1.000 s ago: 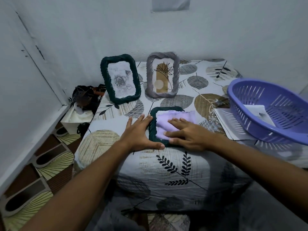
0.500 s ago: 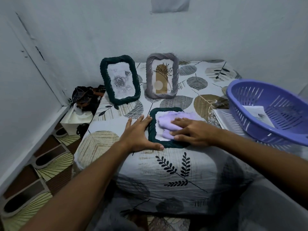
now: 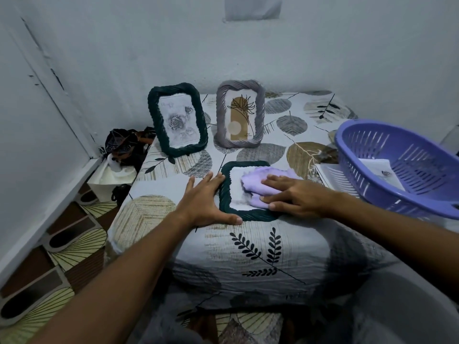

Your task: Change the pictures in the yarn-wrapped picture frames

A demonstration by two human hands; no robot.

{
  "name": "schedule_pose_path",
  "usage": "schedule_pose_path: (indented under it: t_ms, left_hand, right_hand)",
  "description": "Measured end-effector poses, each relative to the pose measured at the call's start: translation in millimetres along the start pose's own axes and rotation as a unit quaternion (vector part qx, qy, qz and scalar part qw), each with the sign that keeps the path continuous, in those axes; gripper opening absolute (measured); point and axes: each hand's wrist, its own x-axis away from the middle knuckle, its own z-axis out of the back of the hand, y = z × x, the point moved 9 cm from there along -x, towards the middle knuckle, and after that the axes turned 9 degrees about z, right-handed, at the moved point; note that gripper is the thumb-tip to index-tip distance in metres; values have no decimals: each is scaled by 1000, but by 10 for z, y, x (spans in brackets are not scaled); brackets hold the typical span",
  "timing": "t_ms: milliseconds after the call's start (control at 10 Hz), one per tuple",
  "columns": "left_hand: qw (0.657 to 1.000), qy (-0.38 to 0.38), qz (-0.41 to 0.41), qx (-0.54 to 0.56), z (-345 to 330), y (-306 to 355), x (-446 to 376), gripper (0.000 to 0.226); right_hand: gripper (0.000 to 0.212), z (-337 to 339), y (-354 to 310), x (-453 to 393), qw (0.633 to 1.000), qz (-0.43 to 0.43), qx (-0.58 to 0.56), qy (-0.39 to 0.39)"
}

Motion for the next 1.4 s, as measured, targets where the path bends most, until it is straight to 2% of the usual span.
schedule_pose_path:
  t_ms: [100,200,300,400,500,600,700,900,1100,1200,1400]
  left_hand:
    - [1000,2,-2,-10,-8,-7,-11,139]
    - [1000,3,-2,-6,0,3,-4,144]
    - [1000,5,0,1,7,4,7,145]
    - [1000,4,-5,0,2,-1,2,148]
    - [1000,-1,-4,-6,11,22,24,146]
    - [1000,0,-7,-7,14,24,22,145]
    - [1000,2,-6,-1,11,3,8,142]
    - [1000,-2,0,-7,17,36,38,131]
    - [1000,0,0,-12,-3,9,6,132]
    - [1000,3,0,-14,5,9,10,128]
    - [1000,4,-7,-8,-26,-35,-37,139]
  right_hand:
    - [66,7,31,-138,999,-38,29,-10]
    - [54,-55,-59,-175,999,-47,-17,-2]
    - [68,-82,-154,-37,999,1,-35,0]
    - [82,-18,-50,34,1000,-5,-4,10]
    - [98,44,85,-97,996,-56,67,-1]
    - [94,86,245,-331,989,-123,84,11]
    - [72,40,374,-496,985,-168,38,10]
    - [69,-30,350,-463,984,-172,-32,20]
    - [51,-4,54,-125,989,-139,-36,29]
    - [52,5,104,-135,987,-152,-7,45]
    - [57,42,428,-392,971,-224,-24,79]
